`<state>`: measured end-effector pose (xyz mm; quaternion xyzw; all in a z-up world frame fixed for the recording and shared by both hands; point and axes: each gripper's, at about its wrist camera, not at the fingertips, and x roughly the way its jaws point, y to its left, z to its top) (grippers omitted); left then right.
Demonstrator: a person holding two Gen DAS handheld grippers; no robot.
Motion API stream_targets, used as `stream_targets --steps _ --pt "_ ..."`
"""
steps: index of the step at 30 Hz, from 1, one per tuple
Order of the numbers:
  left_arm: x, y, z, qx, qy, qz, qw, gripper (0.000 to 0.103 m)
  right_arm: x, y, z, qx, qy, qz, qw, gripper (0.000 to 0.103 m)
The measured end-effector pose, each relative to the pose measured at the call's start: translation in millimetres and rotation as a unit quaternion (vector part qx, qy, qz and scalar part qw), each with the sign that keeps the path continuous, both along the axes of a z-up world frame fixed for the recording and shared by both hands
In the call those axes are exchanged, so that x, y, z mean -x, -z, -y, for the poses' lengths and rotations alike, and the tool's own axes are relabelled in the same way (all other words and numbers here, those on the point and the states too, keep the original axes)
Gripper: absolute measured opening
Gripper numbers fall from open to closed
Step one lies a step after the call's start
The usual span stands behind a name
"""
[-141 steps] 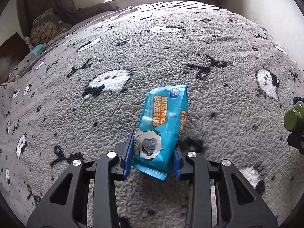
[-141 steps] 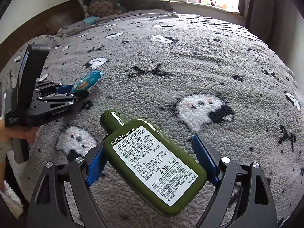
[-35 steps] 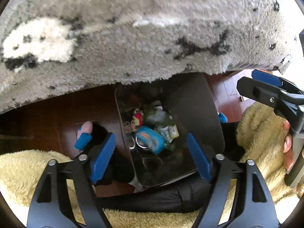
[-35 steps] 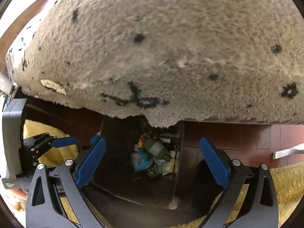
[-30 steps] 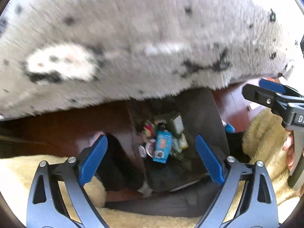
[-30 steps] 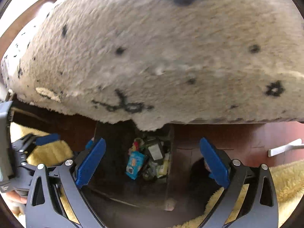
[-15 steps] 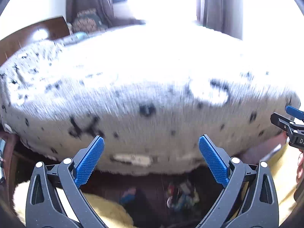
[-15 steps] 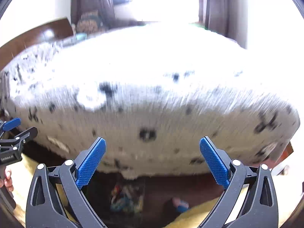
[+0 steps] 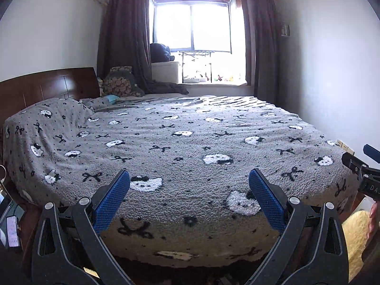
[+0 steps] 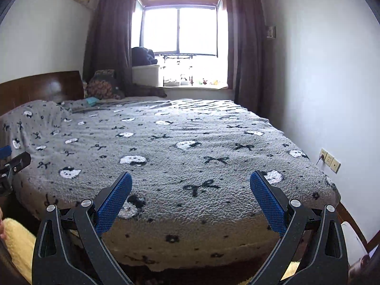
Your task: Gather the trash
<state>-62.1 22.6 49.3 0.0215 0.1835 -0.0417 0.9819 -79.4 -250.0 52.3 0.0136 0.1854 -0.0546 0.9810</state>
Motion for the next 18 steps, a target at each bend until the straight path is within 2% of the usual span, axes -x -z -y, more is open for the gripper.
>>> stream_targets --steps 6,18 --pt "8.9 -5.2 2.6 -0.005 -0.007 0.011 0.9999 0.095 15.2 -10.4 0.8 0.003 0.017 0.022 1.000 0.099" --pt "11.7 -0.6 2.8 0.008 0.004 0.008 0.9999 0.095 16.7 -5.2 -8.2 0.004 0.008 0.016 1.000 0.099"
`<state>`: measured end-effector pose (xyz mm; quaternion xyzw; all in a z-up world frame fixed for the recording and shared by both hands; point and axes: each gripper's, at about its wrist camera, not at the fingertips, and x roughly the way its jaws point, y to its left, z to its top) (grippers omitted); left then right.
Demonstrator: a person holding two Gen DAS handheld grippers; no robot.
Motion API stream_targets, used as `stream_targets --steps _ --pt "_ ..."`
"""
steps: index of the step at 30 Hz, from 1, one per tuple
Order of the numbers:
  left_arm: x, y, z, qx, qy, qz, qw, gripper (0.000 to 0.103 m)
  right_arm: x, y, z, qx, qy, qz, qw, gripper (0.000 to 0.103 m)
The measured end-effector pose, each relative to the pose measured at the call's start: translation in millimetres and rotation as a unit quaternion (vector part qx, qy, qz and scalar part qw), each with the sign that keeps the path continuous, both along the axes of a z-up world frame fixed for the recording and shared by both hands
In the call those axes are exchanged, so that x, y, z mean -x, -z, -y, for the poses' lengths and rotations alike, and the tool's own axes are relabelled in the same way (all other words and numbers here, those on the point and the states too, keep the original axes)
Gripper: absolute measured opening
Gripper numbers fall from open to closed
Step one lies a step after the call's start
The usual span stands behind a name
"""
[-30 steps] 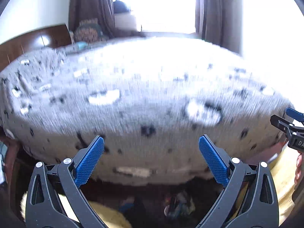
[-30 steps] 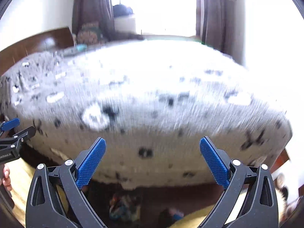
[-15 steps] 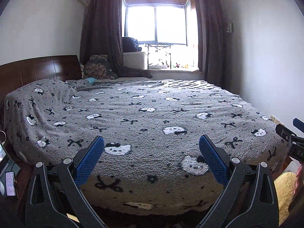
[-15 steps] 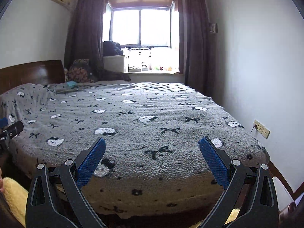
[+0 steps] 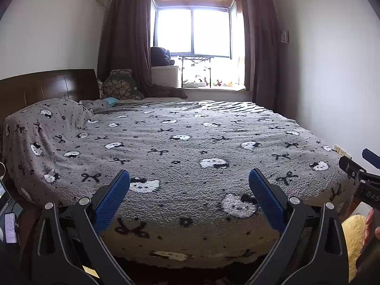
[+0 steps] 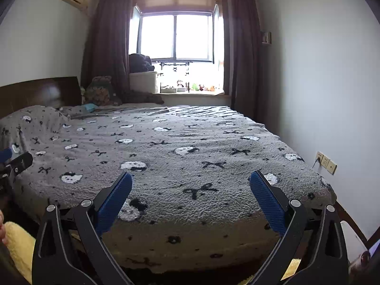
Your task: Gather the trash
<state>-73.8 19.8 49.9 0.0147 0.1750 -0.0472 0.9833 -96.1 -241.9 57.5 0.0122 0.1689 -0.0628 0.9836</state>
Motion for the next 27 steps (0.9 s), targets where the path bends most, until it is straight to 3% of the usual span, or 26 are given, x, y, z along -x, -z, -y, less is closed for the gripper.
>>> stream_targets --steps 27 --pt "1.3 -0.1 -0.4 0.006 0.006 0.003 1.0000 0.095 0.7 1.2 -9.6 -0.005 -0.019 0.000 1.000 0.099"
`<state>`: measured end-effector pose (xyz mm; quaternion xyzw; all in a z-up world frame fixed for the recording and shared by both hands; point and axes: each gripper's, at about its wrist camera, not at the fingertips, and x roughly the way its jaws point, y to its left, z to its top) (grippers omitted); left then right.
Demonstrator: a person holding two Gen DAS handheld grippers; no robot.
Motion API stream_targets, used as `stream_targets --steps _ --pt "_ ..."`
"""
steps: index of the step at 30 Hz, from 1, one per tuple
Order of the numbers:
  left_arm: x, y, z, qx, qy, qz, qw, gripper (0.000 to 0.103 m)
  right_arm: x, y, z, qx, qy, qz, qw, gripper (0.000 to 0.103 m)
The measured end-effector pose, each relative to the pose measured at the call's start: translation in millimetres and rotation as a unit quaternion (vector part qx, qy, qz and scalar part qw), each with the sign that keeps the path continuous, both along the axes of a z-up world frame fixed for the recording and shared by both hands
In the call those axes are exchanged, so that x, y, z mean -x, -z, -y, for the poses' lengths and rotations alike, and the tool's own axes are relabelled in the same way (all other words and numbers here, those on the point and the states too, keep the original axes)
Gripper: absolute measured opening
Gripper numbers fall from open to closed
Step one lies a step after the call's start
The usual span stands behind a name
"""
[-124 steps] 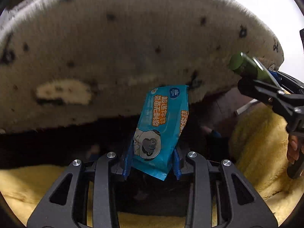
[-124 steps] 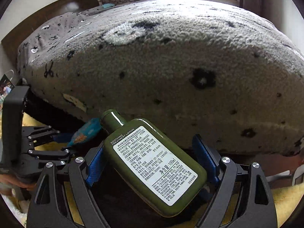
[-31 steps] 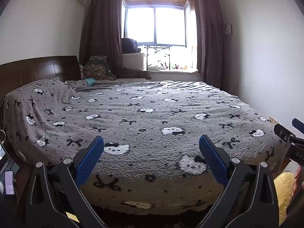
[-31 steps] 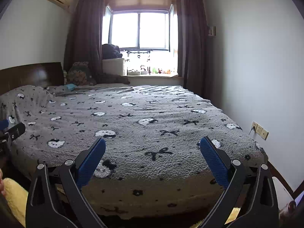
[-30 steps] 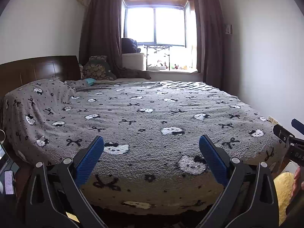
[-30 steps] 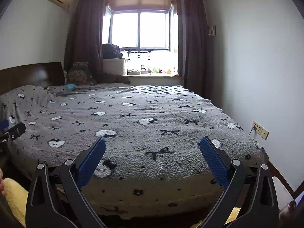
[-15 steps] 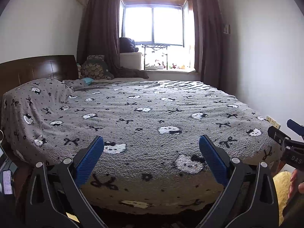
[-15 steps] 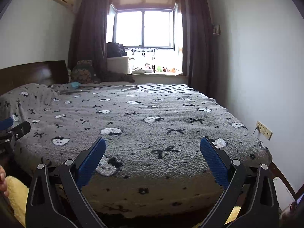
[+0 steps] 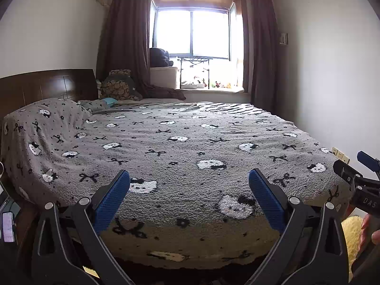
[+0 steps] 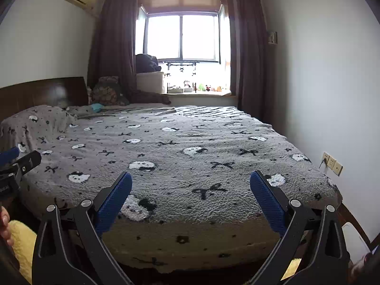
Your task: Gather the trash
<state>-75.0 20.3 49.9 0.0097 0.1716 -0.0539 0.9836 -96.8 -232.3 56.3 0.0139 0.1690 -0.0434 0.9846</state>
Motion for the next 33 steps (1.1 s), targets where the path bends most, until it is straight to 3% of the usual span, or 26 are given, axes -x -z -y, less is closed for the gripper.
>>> stream_targets --steps 33 --pt "0.9 0.7 -4.6 0.001 -0.005 0.001 1.0000 0.095 -1.7 2.0 -4.2 -0.002 -0.006 -0.005 1.000 0.099"
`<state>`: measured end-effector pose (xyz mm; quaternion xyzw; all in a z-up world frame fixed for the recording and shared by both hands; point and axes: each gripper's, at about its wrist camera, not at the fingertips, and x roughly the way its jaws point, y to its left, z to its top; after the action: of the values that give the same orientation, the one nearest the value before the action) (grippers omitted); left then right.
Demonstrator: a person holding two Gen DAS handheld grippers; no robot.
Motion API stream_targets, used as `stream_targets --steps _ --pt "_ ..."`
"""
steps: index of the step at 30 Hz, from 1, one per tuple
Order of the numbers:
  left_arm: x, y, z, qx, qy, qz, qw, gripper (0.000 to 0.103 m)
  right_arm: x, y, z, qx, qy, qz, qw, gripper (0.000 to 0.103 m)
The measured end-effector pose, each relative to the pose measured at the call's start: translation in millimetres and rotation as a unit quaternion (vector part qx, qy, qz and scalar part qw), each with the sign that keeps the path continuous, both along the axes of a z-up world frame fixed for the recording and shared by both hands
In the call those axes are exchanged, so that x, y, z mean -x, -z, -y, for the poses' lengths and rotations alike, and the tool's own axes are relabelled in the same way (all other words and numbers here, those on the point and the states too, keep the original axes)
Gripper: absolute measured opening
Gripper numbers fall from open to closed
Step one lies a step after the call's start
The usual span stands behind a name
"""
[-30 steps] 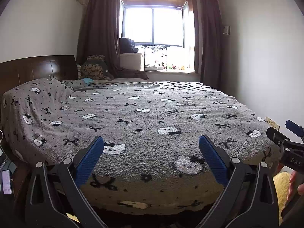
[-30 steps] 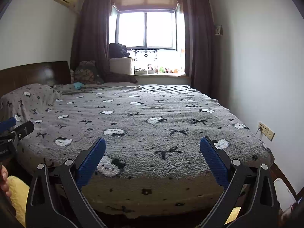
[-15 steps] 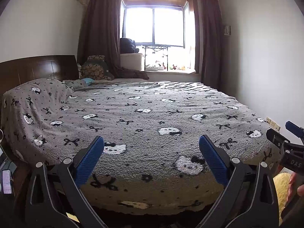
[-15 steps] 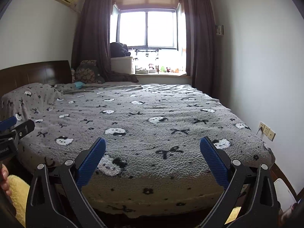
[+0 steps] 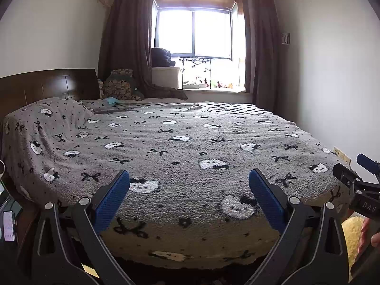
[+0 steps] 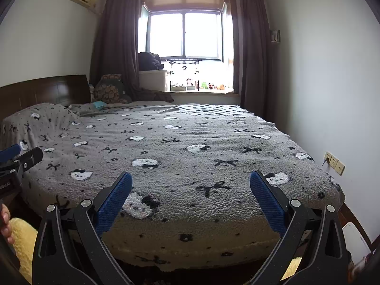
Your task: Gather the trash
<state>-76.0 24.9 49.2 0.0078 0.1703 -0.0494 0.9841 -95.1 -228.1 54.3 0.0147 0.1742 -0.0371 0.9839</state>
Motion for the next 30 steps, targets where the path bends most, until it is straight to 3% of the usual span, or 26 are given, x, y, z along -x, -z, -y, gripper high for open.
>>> stream_targets --steps 30 --pt "0.3 -3.2 -1.6 0.003 -0.008 0.000 1.0000 0.095 -0.5 4.1 -2.0 -0.001 0.001 -0.003 1.000 0.099"
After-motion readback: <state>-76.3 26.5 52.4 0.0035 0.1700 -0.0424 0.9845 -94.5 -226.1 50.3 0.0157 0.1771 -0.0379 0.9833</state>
